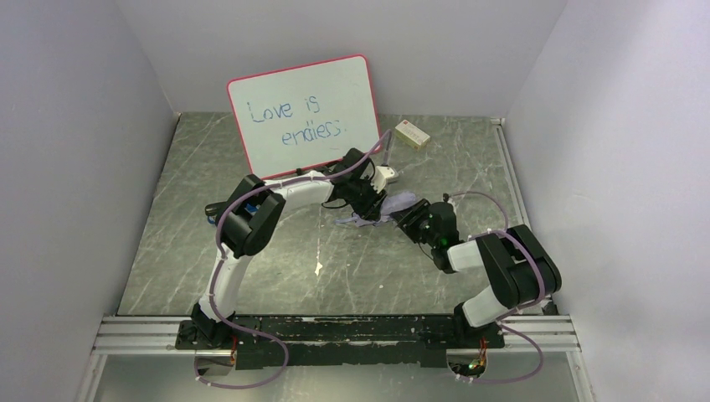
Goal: Put away the umbrella
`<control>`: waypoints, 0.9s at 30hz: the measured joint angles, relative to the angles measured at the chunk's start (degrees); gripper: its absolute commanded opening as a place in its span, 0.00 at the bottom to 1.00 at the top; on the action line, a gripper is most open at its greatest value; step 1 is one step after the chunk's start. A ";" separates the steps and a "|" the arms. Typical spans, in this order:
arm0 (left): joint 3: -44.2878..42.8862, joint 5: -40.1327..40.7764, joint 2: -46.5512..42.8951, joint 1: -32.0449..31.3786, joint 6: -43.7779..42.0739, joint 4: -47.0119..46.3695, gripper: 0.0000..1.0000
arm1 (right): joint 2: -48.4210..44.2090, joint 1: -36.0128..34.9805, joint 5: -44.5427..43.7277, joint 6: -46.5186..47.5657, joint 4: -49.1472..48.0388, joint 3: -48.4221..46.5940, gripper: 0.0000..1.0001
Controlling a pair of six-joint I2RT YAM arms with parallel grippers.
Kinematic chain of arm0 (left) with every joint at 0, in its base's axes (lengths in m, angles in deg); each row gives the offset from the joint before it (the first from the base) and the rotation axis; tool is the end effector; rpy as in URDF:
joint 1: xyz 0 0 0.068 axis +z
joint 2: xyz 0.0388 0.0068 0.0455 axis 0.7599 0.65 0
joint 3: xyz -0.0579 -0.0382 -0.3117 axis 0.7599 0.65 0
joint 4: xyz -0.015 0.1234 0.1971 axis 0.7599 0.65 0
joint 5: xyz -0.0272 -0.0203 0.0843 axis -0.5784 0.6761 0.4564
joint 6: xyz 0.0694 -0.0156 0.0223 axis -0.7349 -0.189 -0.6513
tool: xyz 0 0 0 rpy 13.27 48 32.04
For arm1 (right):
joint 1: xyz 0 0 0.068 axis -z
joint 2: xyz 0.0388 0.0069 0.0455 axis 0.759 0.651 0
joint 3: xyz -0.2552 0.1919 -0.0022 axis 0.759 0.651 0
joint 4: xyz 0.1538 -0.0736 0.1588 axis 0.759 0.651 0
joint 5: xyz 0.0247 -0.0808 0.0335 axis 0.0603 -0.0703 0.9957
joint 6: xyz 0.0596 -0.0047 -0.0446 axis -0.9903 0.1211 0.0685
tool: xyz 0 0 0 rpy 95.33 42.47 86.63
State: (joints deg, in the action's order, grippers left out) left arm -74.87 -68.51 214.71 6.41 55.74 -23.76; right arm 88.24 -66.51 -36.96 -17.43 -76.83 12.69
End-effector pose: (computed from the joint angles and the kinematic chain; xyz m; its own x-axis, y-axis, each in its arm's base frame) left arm 0.3388 -0.3535 0.1765 -0.4529 0.6155 -0.6450 0.8859 0.3919 -0.2480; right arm 0.2404 0.0804 0.1749 -0.5506 0.7438 -0.3790 0.2333 0.5730 0.7857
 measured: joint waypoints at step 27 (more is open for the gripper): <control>-0.66 0.35 0.68 -0.20 -0.02 0.83 0.05 | -0.83 0.68 4.87 15.56 4.87 -3.04 0.49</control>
State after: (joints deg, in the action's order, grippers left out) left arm -75.53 -68.16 215.39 6.21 55.71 -22.93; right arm 87.41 -65.83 -32.09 -1.87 -71.95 9.65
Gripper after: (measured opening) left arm 0.417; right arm 0.496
